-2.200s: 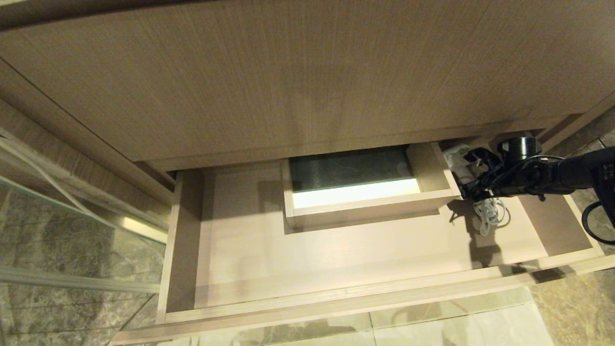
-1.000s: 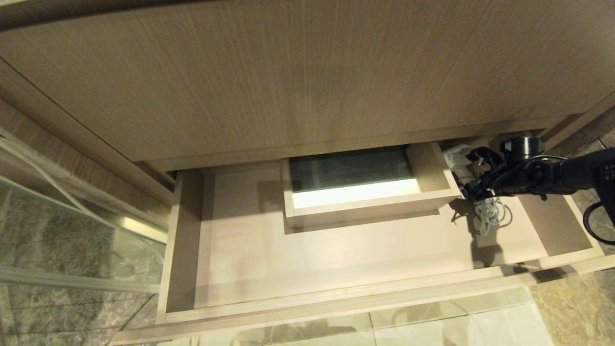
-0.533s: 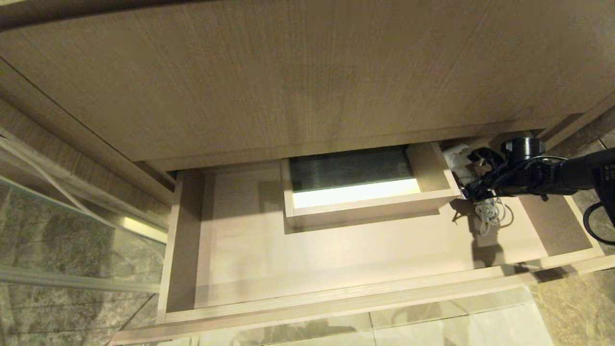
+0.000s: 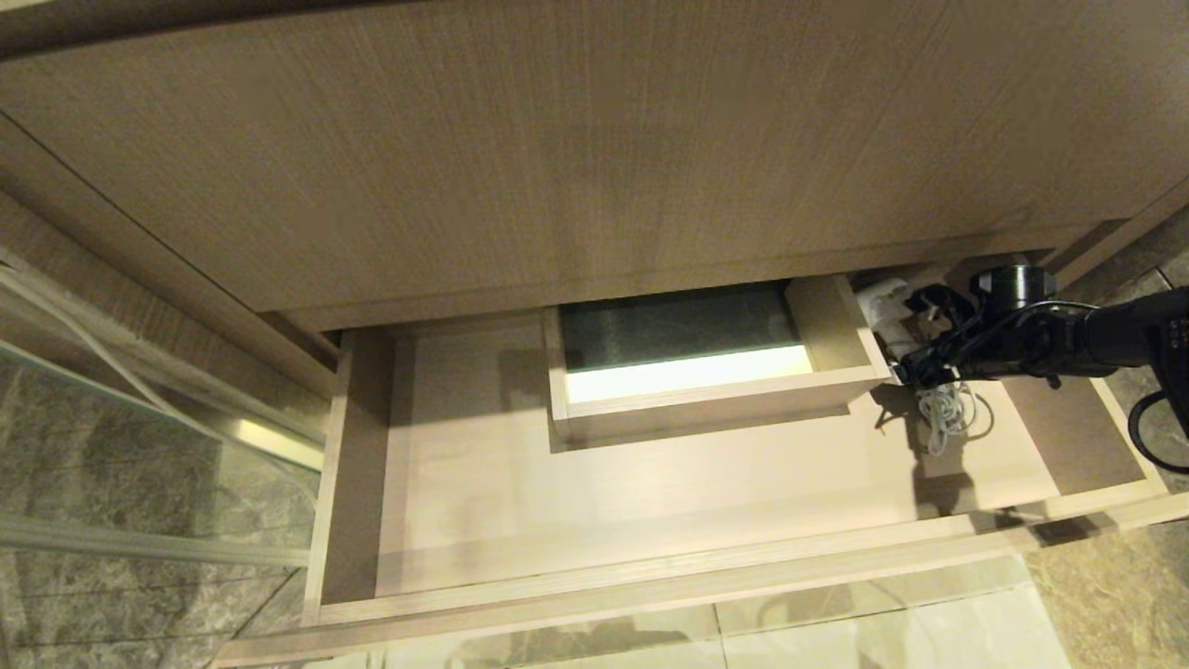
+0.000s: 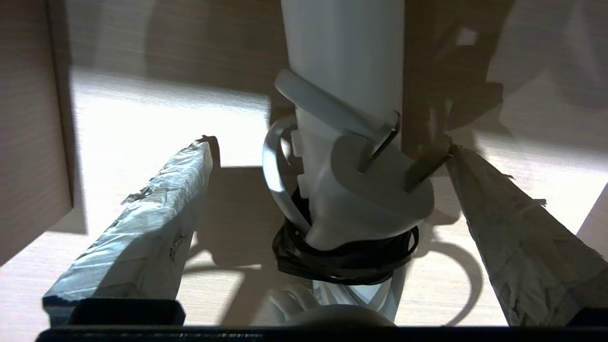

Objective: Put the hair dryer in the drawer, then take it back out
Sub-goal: Take the hairdryer out

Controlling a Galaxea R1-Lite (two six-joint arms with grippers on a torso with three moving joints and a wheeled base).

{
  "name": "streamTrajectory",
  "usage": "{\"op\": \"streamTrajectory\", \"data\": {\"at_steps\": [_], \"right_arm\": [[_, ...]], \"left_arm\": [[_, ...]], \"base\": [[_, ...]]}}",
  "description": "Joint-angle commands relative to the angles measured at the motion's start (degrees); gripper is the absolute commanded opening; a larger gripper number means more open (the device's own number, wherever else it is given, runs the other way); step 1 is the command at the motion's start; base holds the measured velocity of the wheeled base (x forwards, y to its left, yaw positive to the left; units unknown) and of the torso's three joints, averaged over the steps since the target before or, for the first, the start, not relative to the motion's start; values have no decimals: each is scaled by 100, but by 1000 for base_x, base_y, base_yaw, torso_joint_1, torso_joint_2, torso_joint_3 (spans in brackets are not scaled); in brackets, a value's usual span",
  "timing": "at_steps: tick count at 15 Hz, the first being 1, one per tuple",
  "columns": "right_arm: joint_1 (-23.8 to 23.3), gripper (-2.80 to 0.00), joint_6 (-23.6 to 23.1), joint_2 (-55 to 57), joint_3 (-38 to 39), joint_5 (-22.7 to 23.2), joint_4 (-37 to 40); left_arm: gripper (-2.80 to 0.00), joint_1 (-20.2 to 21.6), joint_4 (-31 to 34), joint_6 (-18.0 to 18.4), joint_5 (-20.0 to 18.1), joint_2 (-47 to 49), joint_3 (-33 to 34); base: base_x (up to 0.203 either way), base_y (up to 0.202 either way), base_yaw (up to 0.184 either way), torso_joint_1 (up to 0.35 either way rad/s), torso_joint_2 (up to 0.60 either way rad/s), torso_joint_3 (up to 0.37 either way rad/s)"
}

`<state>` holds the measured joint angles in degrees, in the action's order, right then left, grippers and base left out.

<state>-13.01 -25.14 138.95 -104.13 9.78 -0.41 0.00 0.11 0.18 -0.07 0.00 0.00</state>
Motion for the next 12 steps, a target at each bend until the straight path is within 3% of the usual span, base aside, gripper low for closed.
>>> {"op": "streamTrajectory", "data": {"at_steps": [1, 12], "right_arm": [[0, -280, -18, 9, -2, 7, -2], [-70, -280, 12, -5, -31, 45, -25]], "left_arm": [[0, 0, -2, -1, -1, 0, 0], [0, 0, -2, -1, -1, 0, 0]], "base": [[0, 0, 0, 0, 0, 0], [0, 0, 0, 0, 0, 0]]}}
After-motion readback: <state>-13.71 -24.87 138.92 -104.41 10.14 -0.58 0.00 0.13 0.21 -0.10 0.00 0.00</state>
